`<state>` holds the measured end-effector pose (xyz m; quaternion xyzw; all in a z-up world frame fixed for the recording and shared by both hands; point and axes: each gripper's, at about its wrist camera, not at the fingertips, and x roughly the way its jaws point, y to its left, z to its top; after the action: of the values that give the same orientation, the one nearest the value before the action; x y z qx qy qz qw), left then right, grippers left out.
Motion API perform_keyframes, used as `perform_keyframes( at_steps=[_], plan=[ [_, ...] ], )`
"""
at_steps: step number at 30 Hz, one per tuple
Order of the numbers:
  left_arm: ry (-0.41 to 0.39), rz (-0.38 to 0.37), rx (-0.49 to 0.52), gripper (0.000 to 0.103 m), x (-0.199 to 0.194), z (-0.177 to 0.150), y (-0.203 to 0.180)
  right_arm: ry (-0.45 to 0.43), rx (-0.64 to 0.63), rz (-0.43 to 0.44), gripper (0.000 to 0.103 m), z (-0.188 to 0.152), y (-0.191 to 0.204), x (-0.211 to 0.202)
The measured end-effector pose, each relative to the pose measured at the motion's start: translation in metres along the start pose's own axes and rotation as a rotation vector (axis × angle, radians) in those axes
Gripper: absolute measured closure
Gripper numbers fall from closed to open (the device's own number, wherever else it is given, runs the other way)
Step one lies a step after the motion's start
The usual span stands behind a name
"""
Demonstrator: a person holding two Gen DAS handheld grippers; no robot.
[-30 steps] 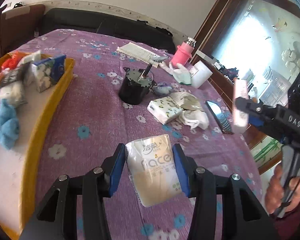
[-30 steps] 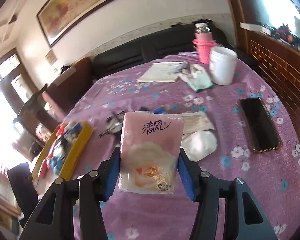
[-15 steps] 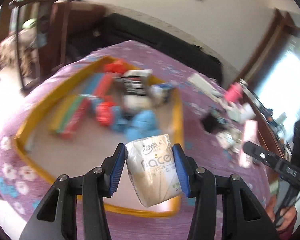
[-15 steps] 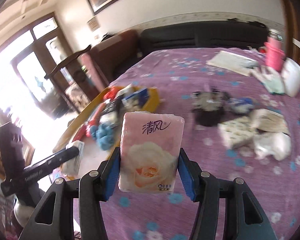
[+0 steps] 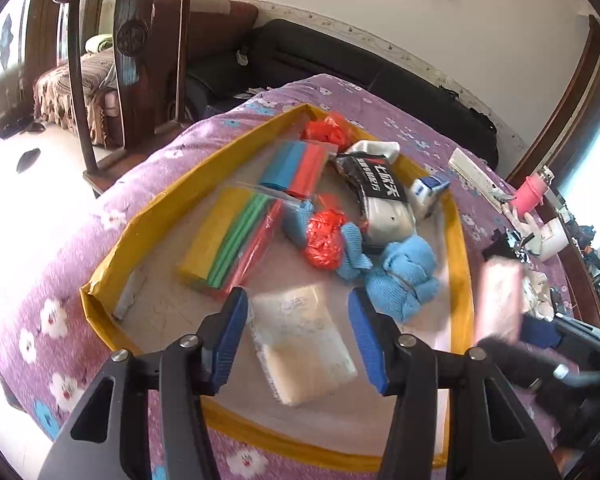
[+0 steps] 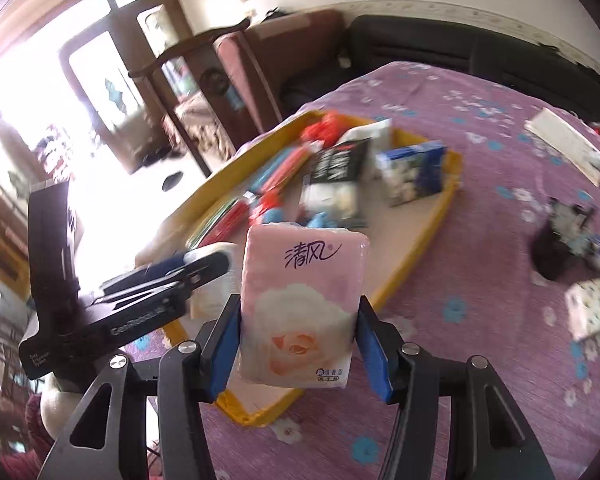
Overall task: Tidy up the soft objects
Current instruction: 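Carry both tissue packs to the tray and open both grippers to release them, then move both grippers back from the tray toward the remaining items on the table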
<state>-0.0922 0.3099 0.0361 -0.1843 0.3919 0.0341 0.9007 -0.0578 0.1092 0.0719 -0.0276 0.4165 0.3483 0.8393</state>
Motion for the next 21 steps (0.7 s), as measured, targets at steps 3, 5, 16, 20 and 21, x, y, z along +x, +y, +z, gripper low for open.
perform_keyframes(
  at_steps=[3, 5, 16, 20, 21],
  plan=[
    [-0.014, -0.05, -0.039, 0.036, -0.004, 0.003, 0.008, 0.033, -0.028, -0.003, 0.043, 0.002, 0.011, 0.016],
    [-0.025, -0.079, -0.078, 0.035, -0.008, 0.004, 0.016, 0.054, -0.042, -0.009, 0.043, 0.003, 0.017, 0.027],
    [-0.067, -0.089, -0.128, 0.026, -0.031, 0.004, 0.027, 0.021, -0.105, -0.069, 0.019, 0.004, 0.027, 0.034],
    [-0.099, -0.075, -0.107, 0.025, -0.043, 0.005, 0.015, -0.037, -0.102, -0.08, 0.017, -0.005, 0.02, 0.011],
    [-0.112, -0.067, -0.096, 0.024, -0.047, 0.004, 0.009, -0.052, -0.097, -0.084, 0.014, -0.008, 0.016, 0.005]
  ],
)
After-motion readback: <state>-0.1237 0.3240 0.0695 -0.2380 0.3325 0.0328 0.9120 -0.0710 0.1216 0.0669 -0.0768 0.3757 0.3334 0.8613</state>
